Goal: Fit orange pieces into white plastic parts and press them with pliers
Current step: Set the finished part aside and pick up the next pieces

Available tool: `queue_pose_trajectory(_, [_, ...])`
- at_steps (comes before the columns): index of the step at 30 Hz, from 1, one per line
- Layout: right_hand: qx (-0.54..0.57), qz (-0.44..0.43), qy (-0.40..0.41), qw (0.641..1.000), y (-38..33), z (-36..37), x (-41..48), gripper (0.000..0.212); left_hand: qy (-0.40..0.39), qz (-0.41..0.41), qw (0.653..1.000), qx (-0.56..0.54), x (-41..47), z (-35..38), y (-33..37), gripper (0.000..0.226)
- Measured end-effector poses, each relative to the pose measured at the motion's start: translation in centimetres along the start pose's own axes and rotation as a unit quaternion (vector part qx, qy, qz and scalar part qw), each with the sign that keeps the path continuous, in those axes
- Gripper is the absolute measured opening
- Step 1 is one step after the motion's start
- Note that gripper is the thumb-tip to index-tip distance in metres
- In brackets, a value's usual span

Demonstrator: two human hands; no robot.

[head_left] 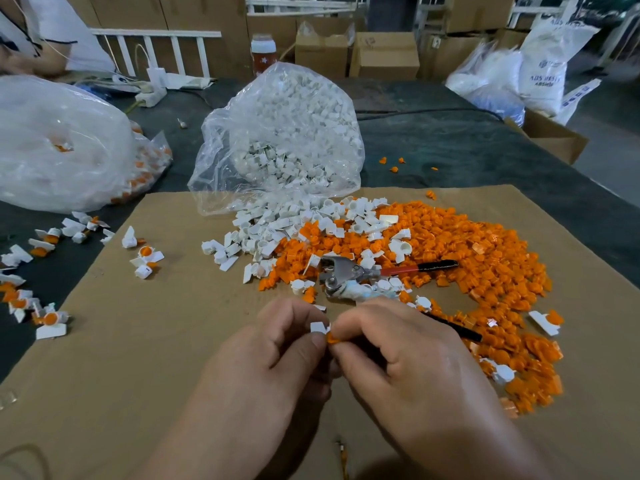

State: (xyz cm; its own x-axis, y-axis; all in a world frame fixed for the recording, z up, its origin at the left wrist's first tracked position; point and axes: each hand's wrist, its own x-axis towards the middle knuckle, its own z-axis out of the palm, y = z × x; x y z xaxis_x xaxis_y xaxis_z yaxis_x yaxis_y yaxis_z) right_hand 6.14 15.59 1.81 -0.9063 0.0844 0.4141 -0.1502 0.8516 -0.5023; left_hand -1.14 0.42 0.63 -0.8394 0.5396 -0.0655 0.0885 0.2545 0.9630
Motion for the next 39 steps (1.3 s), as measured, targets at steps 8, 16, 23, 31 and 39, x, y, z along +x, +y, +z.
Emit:
queue_pose_trajectory(8, [-0.032, -0.009, -0.004, 0.999, -0.4, -0.3, 0.0, 0.009, -0.010, -0.022, 0.992, -0.126, 0.2, 0.0, -0.3, 0.017])
queue_pose_trajectory(16, [0.139, 0.069, -0.004, 0.988, 0.0, -0.7, -0.1, 0.007, -0.001, 0.026, 0.982, -0.185, 0.4, -0.2, 0.2, 0.031])
queue_pose_trajectory(23, [0.486, 0.238, -0.112, 0.834, 1.1, -0.8, 0.5, 0.026, -0.021, 0.088, 0.993, -0.077, 0.1, -0.5, -0.2, 0.030])
queue_pose_trajectory(31, [0.524, 0.232, -0.142, 0.807, 1.1, -0.8, 0.7, 0.014, -0.011, 0.128, 0.992, -0.017, -0.2, -0.3, 0.1, 0.032])
queue_pose_trajectory(39, [0.491, 0.233, -0.120, 0.831, 0.9, -1.2, 0.7, 0.012, -0.002, 0.124, 0.992, 0.021, -0.2, -0.3, -0.2, 0.033])
